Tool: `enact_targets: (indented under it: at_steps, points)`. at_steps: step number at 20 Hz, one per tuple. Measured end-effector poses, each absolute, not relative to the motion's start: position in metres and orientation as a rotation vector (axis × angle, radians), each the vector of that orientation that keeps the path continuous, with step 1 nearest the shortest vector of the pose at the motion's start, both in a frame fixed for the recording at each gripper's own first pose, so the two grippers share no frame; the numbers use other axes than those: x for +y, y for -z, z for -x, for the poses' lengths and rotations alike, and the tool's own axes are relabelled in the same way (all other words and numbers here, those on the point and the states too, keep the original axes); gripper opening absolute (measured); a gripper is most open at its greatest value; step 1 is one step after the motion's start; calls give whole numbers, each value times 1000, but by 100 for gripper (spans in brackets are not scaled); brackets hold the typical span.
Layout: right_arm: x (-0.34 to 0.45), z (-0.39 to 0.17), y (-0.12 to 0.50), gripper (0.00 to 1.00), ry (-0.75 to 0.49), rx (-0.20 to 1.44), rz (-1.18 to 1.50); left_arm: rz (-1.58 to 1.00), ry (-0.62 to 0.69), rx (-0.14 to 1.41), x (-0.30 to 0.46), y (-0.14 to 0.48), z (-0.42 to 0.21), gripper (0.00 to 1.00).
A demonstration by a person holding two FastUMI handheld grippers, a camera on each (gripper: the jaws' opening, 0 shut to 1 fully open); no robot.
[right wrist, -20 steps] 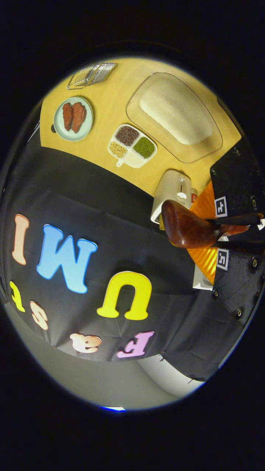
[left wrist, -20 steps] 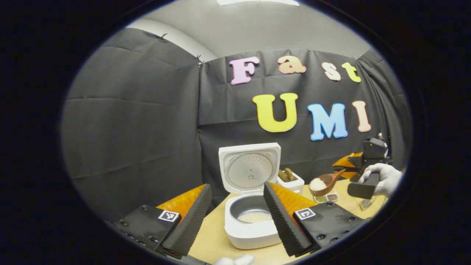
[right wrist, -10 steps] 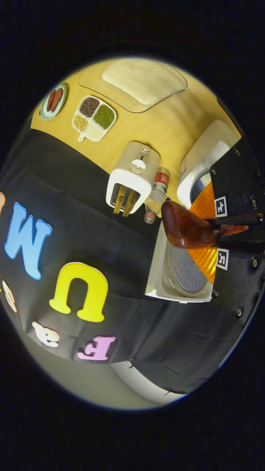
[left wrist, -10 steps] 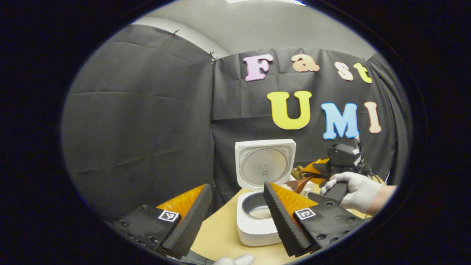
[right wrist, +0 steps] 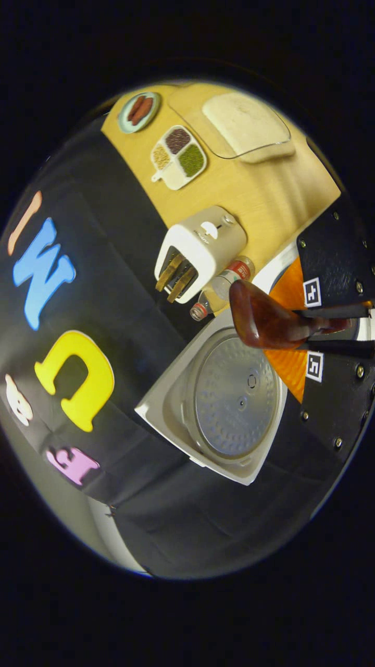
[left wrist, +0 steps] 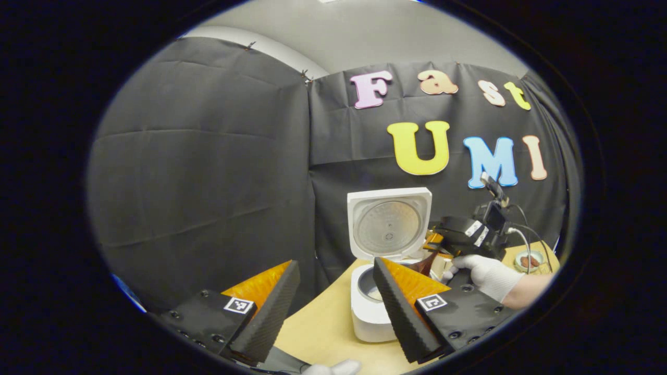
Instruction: Close the left gripper, press the button to open the rice cooker; take a wooden spoon from the chopstick holder with the right hand, scoop a spoonful of rice and pour it into the rice cooker, then put the wooden spoon back into the chopstick holder.
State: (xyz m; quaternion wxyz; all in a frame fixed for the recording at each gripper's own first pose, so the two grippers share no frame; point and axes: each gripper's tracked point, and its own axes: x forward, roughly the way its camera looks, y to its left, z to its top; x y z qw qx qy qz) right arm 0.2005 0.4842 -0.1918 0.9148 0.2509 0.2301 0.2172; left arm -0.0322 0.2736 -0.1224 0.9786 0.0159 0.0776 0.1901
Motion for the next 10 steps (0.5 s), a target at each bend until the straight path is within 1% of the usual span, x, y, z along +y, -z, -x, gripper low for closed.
enact_targets:
  at_steps: [2, 3, 6, 7, 10]
  points:
    - [490, -202, 185, 16, -469, 411, -424, -32, -387, 160, 275, 123, 33, 100]
    - [494, -199, 181, 16, -478, 391, -382, -32, -392, 163, 276, 125, 33, 96]
    - [501, -198, 171, 17, -492, 317, -206, -28, -396, 165, 278, 127, 36, 96]
    - [505, -197, 166, 17, -504, 281, -155, -29, -398, 163, 279, 127, 36, 100]
    - [514, -191, 157, 16, -529, 200, 3, -31, -401, 163, 280, 124, 36, 100]
